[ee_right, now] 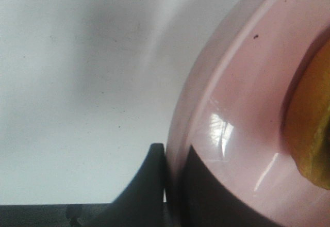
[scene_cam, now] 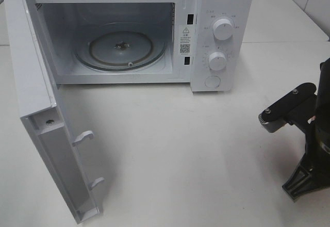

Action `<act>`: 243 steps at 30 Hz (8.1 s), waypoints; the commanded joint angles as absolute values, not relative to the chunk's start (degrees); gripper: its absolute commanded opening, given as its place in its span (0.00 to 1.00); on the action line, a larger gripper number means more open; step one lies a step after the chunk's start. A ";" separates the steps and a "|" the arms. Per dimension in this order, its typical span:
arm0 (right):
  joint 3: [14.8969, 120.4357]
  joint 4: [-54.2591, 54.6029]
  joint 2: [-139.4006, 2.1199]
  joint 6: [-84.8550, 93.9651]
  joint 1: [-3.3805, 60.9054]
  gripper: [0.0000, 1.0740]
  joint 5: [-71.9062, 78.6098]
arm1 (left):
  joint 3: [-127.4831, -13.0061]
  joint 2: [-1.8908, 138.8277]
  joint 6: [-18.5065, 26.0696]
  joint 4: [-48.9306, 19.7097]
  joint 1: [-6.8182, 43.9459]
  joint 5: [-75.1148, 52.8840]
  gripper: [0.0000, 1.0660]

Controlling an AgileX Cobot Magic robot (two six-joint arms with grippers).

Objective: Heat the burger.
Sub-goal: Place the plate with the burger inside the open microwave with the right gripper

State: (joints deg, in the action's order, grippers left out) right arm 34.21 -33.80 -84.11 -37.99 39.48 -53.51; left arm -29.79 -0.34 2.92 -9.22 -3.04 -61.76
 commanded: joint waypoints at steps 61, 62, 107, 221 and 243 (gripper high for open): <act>34.03 -39.76 -81.76 -10.66 66.92 0.00 -46.75 | -29.68 -1.26 2.86 -9.63 -3.21 -61.36 0.92; 34.03 -40.34 -81.76 -9.74 66.92 0.00 -46.01 | -29.68 -1.26 2.86 -9.63 -3.21 -61.36 0.92; 34.55 -42.97 -81.76 23.26 55.86 0.00 -28.25 | -29.68 -1.26 2.86 -9.63 -3.21 -61.36 0.92; 76.72 -17.70 -112.30 59.59 42.97 0.00 -21.14 | -29.68 -1.26 2.86 -9.63 -3.21 -61.36 0.92; 95.28 -20.74 -124.50 49.90 42.91 0.00 -28.13 | -29.68 -1.26 2.86 -9.63 -3.21 -61.36 0.92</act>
